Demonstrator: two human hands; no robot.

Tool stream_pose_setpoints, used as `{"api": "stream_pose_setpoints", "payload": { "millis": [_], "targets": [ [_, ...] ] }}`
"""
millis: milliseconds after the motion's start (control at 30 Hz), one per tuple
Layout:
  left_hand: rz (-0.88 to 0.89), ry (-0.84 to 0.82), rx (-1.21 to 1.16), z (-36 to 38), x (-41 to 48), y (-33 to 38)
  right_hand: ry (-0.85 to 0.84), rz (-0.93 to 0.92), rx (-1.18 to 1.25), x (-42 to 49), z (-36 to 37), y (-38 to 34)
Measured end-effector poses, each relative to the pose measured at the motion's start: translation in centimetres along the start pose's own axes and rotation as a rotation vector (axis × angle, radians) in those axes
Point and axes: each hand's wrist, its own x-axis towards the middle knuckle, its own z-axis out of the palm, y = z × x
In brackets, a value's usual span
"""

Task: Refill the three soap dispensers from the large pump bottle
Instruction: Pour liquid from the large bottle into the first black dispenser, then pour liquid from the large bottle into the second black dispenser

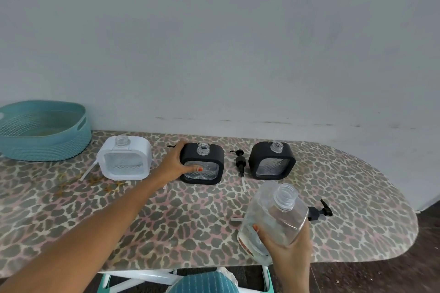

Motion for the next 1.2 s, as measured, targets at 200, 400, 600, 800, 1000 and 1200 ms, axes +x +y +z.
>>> {"api": "stream_pose_setpoints", "payload": {
  "millis": [200,400,600,800,1000,1200],
  "targets": [
    [0.055,0.158,0.131,0.7,-1.0,0.7,-0.003,-0.030,-0.017,-0.1,-0.2,-0.1],
    [0.401,0.272,0.172,2.7,-2.6,5.7,-0.001,-0.030,0.009,-0.2,0.0,-0.2],
    [0.434,0.116,0.127,7.5,-1.0,9.1,-0.030,-0.033,0.040,0.0,0.0,-0.2],
    [0.223,-0.064,0.140,12.4,2.5,8.5,0.031,-0.045,-0.001,0.0,0.4,-0.1],
    [0.068,-0.172,0.259,15.4,6.0,8.3,0.070,-0.083,0.014,0.4,0.5,0.5],
    [0.110,-0.087,0.262,16.5,6.8,7.2,0.174,-0.121,0.026,0.5,1.1,-0.7]
  ]
}}
